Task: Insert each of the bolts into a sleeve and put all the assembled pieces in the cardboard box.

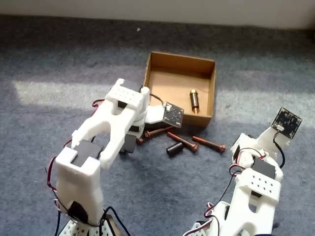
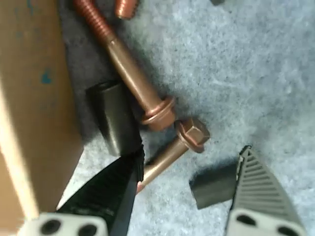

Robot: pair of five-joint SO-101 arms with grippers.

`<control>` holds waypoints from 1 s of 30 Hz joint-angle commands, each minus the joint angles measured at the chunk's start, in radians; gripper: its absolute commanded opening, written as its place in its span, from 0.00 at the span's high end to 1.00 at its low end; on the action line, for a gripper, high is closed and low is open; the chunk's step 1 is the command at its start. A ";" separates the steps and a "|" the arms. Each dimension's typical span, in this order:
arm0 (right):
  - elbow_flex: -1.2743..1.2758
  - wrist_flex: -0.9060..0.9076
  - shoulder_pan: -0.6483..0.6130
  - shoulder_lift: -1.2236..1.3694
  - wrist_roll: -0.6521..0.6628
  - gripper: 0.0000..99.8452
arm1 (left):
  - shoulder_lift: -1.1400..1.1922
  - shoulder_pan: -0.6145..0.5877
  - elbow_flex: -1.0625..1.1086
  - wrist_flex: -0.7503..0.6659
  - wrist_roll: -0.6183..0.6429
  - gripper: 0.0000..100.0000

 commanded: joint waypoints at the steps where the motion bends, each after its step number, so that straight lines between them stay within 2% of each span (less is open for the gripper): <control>1: -0.016 -0.022 -0.013 -0.027 0.009 0.99 | 0.024 0.025 -0.035 0.005 -0.121 0.71; 12: -0.016 -0.022 -0.013 -0.027 0.009 0.99 | 0.054 0.021 -0.024 0.014 -0.117 0.97; 19: -0.016 -0.022 -0.013 -0.027 0.009 0.99 | 0.051 0.027 -0.036 0.121 -0.115 0.98; 25: -0.016 -0.022 -0.013 -0.027 0.009 0.99 | 0.053 0.019 -0.035 0.126 -0.114 0.98; 30: -0.016 -0.022 -0.013 -0.027 0.009 0.99 | 0.013 0.022 -0.061 0.127 0.037 1.00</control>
